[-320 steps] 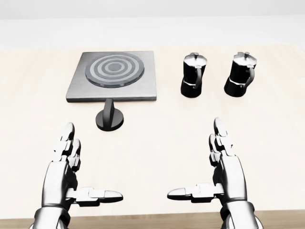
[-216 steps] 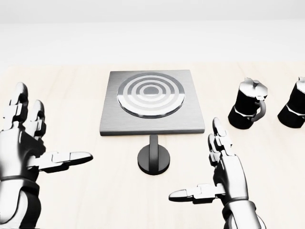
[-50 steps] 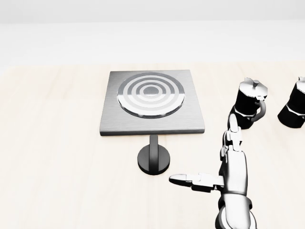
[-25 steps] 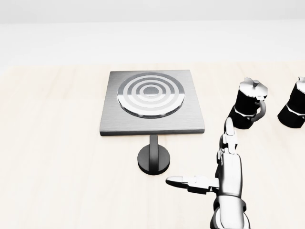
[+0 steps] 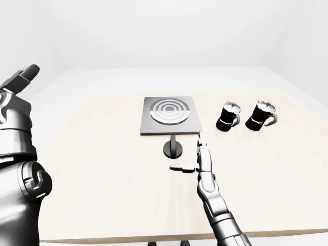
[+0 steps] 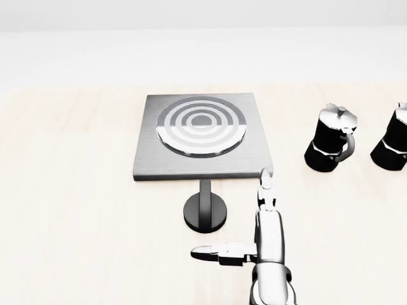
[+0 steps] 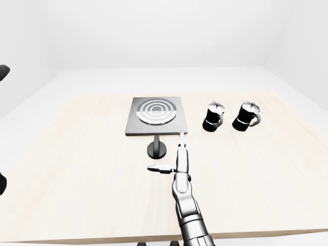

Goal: Turn off the stove.

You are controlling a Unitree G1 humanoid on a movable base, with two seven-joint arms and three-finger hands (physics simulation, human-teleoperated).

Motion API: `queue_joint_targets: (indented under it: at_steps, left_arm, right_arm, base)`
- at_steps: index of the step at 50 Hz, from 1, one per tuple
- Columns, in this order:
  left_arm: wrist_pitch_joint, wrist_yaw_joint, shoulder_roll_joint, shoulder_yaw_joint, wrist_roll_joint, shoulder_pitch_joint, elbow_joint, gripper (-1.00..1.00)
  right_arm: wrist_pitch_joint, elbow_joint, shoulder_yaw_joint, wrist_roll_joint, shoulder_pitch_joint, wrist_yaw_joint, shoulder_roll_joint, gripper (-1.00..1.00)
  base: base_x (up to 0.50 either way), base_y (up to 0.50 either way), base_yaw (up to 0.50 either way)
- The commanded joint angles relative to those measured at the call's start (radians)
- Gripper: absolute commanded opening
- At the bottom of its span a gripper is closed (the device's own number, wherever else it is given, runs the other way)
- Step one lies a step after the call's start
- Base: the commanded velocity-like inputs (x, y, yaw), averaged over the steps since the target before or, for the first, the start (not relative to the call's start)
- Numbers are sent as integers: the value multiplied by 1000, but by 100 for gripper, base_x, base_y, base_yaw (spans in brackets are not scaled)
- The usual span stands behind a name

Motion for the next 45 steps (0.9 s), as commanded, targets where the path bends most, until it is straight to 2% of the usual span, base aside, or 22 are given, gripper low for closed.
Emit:
queue_joint_targets:
  at_steps: [1, 21, 35, 40, 45]
  left_arm:
    - [0, -4, -3, -1, 0, 2, 4, 100]
    - [0, -11, -2, 0, -3, 4, 0, 100]
    - [0, -22, 1, 2, -11, 6, -2, 100]
    - [0, -23, 1, 1, -11, 4, -1, 100]
    - [0, -25, 3, 1, -12, 4, -3, 100]
  right_arm:
    - [0, 173, 5, 7, -56, 7, 17, 100]
    - [0, 447, -11, 6, -164, 27, 44, 100]
    - [0, 268, 37, -66, -106, -11, 65, 100]
    - [0, 285, 42, -73, -117, -14, 73, 100]
    - [0, 394, 32, -69, -159, -16, 77, 100]
  base:
    - [0, 0, 0]
    - [0, 0, 0]
    - [0, 0, 0]
    - [0, 0, 0]
    - [0, 0, 0]
